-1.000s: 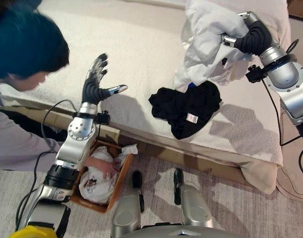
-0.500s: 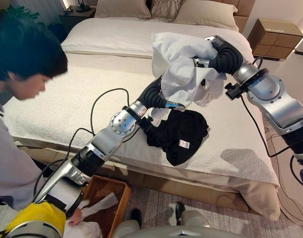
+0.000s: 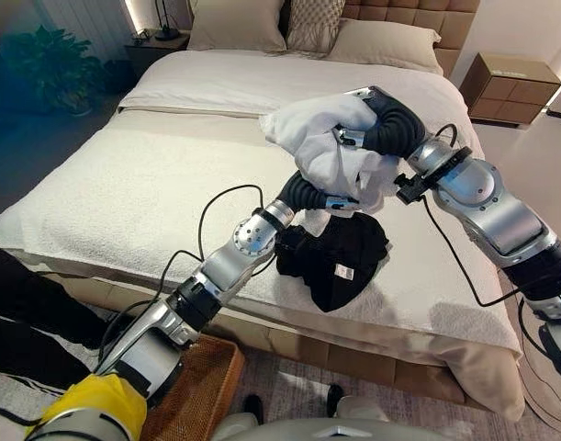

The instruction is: Pick up clothes into the bucket

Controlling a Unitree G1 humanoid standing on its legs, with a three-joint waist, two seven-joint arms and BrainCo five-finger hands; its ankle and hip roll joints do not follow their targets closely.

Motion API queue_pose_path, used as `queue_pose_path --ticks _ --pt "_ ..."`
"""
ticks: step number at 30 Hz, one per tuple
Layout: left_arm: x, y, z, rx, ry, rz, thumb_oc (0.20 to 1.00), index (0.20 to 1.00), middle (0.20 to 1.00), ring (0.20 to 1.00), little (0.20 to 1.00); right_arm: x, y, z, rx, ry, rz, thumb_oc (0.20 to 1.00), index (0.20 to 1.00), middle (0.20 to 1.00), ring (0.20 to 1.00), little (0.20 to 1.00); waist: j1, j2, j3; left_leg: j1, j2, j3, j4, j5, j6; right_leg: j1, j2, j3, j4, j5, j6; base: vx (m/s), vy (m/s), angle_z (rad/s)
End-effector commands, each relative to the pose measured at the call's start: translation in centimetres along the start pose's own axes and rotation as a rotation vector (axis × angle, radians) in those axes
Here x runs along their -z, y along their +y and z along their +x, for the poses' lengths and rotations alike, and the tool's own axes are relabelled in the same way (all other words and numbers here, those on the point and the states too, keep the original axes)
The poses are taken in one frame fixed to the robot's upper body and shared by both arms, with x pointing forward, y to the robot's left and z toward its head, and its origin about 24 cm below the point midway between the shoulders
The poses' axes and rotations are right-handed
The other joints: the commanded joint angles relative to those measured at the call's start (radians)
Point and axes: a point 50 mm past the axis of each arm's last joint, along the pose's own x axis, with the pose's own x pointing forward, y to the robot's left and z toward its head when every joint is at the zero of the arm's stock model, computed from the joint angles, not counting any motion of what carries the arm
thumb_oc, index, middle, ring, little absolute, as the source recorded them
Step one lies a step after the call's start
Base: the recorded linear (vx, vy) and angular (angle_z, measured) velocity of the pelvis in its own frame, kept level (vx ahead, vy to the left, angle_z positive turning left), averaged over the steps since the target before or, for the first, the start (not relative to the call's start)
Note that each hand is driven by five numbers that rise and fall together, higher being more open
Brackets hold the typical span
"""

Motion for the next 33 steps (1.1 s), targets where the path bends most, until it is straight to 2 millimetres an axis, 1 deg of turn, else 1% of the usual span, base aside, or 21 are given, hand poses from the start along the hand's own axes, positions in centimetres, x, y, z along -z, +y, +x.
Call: queue_pose_path --ticks 1,2,3,4,5,6,7,8,9,12,15,18,19,21,22,23,24,25,26,29,33 --pt "-0.1 -0.4 1.0 -0.017 -0.022 -0.052 0.200 0.200 0.200 0.200 0.200 -4.8 0.5 0.4 -0.017 -0.274 0.077 0.200 0.200 0.200 0.200 0.200 -0.002 -0.050 -0.042 -0.022 -0.007 -0.014 0.070 -0.090 -0.021 0.035 -0.026 -0.023 -0.014 -0.029 0.036 0.00 0.000 0.00" --pt "0.2 -0.5 0.8 -0.027 -0.013 -0.105 0.200 0.200 0.200 0.200 0.200 -4.8 0.6 0.4 -0.015 -0.274 0.079 0.200 0.200 0.200 0.200 0.200 -0.002 -0.050 -0.043 -0.022 -0.007 -0.014 0.070 -0.090 -0.021 0.035 -0.026 -0.021 -0.014 -0.030 0.035 0.00 0.000 0.00" --pt "0.8 -0.7 0.3 -0.041 0.002 -0.190 0.200 0.200 0.200 0.200 0.200 -4.7 0.5 0.3 -0.003 -0.276 0.073 0.241 0.241 0.241 0.241 0.241 -0.002 -0.050 -0.044 -0.020 -0.006 -0.016 0.070 -0.090 -0.021 0.036 -0.025 -0.022 -0.014 -0.032 0.033 0.00 0.000 0.00" --pt "0.8 -0.7 0.3 -0.041 0.002 -0.190 0.200 0.200 0.200 0.200 0.200 -4.7 0.5 0.3 -0.003 -0.276 0.073 0.416 0.416 0.416 0.416 0.416 -0.002 -0.050 -0.045 -0.020 -0.006 -0.016 0.070 -0.090 -0.021 0.036 -0.025 -0.022 -0.014 -0.032 0.033 0.00 0.000 0.00" --pt "0.9 -0.8 0.0 -0.051 0.001 -0.241 0.200 0.200 0.200 0.200 0.200 -4.4 0.4 0.2 0.010 -0.265 0.077 0.416 0.416 0.416 0.416 0.416 -0.001 -0.051 -0.045 -0.019 -0.006 -0.017 0.069 -0.090 -0.021 0.037 -0.025 -0.022 -0.014 -0.032 0.033 0.00 0.000 0.00" --pt "1.3 -1.1 -0.5 -0.052 0.012 -0.302 0.200 0.200 0.200 0.200 0.200 -4.1 0.2 0.0 0.026 -0.253 0.064 0.856 0.856 0.856 0.856 0.856 -0.001 -0.052 -0.047 -0.015 -0.004 -0.017 0.067 -0.089 -0.022 0.041 -0.024 -0.021 -0.016 -0.033 0.032 0.00 0.000 0.00" --pt "1.6 -1.2 -0.8 -0.059 0.021 -0.346 0.200 0.200 0.200 0.200 0.200 -3.8 0.1 -0.1 0.042 -0.240 0.067 1.000 1.000 1.000 1.000 1.000 0.000 -0.053 -0.047 -0.015 -0.004 -0.018 0.067 -0.089 -0.023 0.042 -0.023 -0.022 -0.015 -0.034 0.030 0.00 0.000 0.00" --pt "1.7 -1.2 -0.9 -0.059 0.022 -0.346 0.200 0.200 0.200 0.200 0.200 -3.8 0.1 -0.1 0.042 -0.240 0.068 1.000 1.000 1.000 1.000 1.000 0.000 -0.053 -0.047 -0.015 -0.004 -0.018 0.067 -0.089 -0.023 0.042 -0.023 -0.022 -0.015 -0.034 0.030 0.00 0.000 0.00" --pt "1.9 -1.0 -1.5 -0.085 0.020 -0.405 0.200 0.200 0.200 0.200 0.200 -3.2 -0.3 -0.3 0.076 -0.218 0.074 1.000 1.000 1.000 1.000 1.000 0.001 -0.054 -0.048 -0.016 -0.004 -0.020 0.065 -0.089 -0.024 0.044 -0.023 -0.023 -0.018 -0.034 0.029 0.00 0.000 0.00" --pt "2.2 -0.9 -2.1 -0.101 0.026 -0.420 0.200 0.200 0.200 0.200 0.200 -2.9 -0.7 -0.7 0.110 -0.204 0.057 1.000 1.000 1.000 1.000 1.000 0.001 -0.055 -0.049 -0.016 -0.004 -0.022 0.065 -0.089 -0.024 0.044 -0.022 -0.023 -0.019 -0.035 0.028 0.00 0.000 0.00" --pt "1.6 0.2 -3.5 -0.131 -0.016 -0.398 0.200 0.200 0.200 0.200 0.200 -1.7 -2.5 -2.1 0.244 -0.160 0.014 1.000 1.000 1.000 1.000 1.000 0.006 -0.056 -0.050 -0.017 -0.002 -0.025 0.061 -0.089 -0.025 0.045 -0.020 -0.029 -0.024 -0.035 0.027 0.00 0.000 0.00" --pt "1.5 0.7 -4.2 -0.146 -0.030 -0.378 0.200 0.200 0.200 0.200 0.200 -1.2 -3.0 -2.7 0.299 -0.146 0.010 1.000 1.000 1.000 1.000 1.000 0.009 -0.056 -0.052 -0.017 -0.001 -0.027 0.060 -0.089 -0.025 0.046 -0.019 -0.030 -0.026 -0.035 0.027 0.00 0.000 0.00" --pt "1.1 1.4 -4.9 -0.173 -0.053 -0.354 0.200 0.200 0.200 0.200 0.200 -0.4 -3.6 -3.5 0.365 -0.115 0.003 1.000 1.000 1.000 1.000 1.000 0.013 -0.054 -0.052 -0.019 -0.001 -0.030 0.059 -0.090 -0.024 0.046 -0.018 -0.032 -0.027 -0.036 0.026 0.00 0.000 0.00" --pt "0.9 2.0 -5.6 -0.198 -0.067 -0.324 0.200 0.200 0.200 0.200 0.200 0.3 -4.1 -4.3 0.420 -0.085 -0.016 1.000 1.000 1.000 1.000 1.000 0.015 -0.054 -0.052 -0.022 -0.002 -0.033 0.061 -0.091 -0.023 0.045 -0.018 -0.032 -0.025 -0.038 0.025 0.00 0.000 0.00" --pt "0.9 1.9 -5.6 -0.198 -0.065 -0.323 0.200 0.200 0.200 0.200 0.200 0.3 -4.1 -4.3 0.420 -0.084 -0.016 1.000 1.000 1.000 1.000 1.000 0.015 -0.054 -0.053 -0.022 -0.002 -0.033 0.061 -0.091 -0.023 0.045 -0.019 -0.032 -0.025 -0.038 0.025 0.00 0.000 0.00" --pt "0.7 2.6 -6.5 -0.229 -0.079 -0.286 0.200 0.200 0.200 0.200 0.200 1.4 -4.3 -5.2 0.481 -0.043 -0.004 1.000 1.000 1.000 1.000 1.000 0.018 -0.051 -0.050 -0.024 -0.003 -0.036 0.063 -0.093 -0.022 0.045 -0.018 -0.033 -0.023 -0.040 0.023 0.00 -0.010 0.03" --pt "0.7 2.6 -6.5 -0.229 -0.078 -0.286 0.200 0.200 0.200 0.200 0.200 1.4 -4.3 -5.2 0.481 -0.043 -0.003 1.000 1.000 1.000 1.000 1.000 0.018 -0.052 -0.051 -0.024 -0.003 -0.036 0.063 -0.093 -0.022 0.045 -0.018 -0.034 -0.023 -0.040 0.023 0.01 -0.020 0.07" --pt "0.4 3.4 -7.7 -0.267 -0.095 -0.226 0.200 0.200 0.200 0.200 0.200 2.5 -4.3 -6.3 0.529 0.003 -0.002 1.000 1.000 1.000 1.000 1.000 0.024 -0.050 -0.050 -0.026 -0.005 -0.039 0.066 -0.095 -0.021 0.046 -0.018 -0.034 -0.022 -0.044 0.021 0.01 -0.012 0.07" --pt "0.3 3.9 -8.4 -0.291 -0.099 -0.198 0.200 0.200 0.200 0.200 0.200 3.3 -4.3 -6.9 0.557 0.034 0.003 1.000 1.000 1.000 1.000 1.000 0.027 -0.048 -0.046 -0.028 -0.006 -0.041 0.068 -0.096 -0.020 0.045 -0.018 -0.034 -0.020 -0.045 0.021 0.01 -0.014 0.08" --pt "0.8 4.9 -10.6 -0.363 -0.072 -0.150 0.200 0.200 0.200 0.200 0.200 5.0 -4.0 -8.7 0.626 0.113 0.016 1.000 1.000 1.000 1.000 1.000 0.037 -0.045 -0.038 -0.035 -0.010 -0.050 0.076 -0.100 -0.018 0.038 -0.019 -0.036 -0.011 -0.048 0.019 -0.01 -0.011 0.06" --pt "2.9 6.6 -14.8 -0.510 0.046 -0.096 0.200 0.200 0.200 0.200 0.200 8.1 -3.0 -11.7 0.737 0.257 0.061 1.000 1.000 1.000 1.000 1.000 0.054 -0.038 -0.014 -0.064 -0.021 -0.070 0.095 -0.100 -0.014 0.015 -0.022 -0.040 0.013 -0.055 0.016 -0.04 -0.002 0.08"
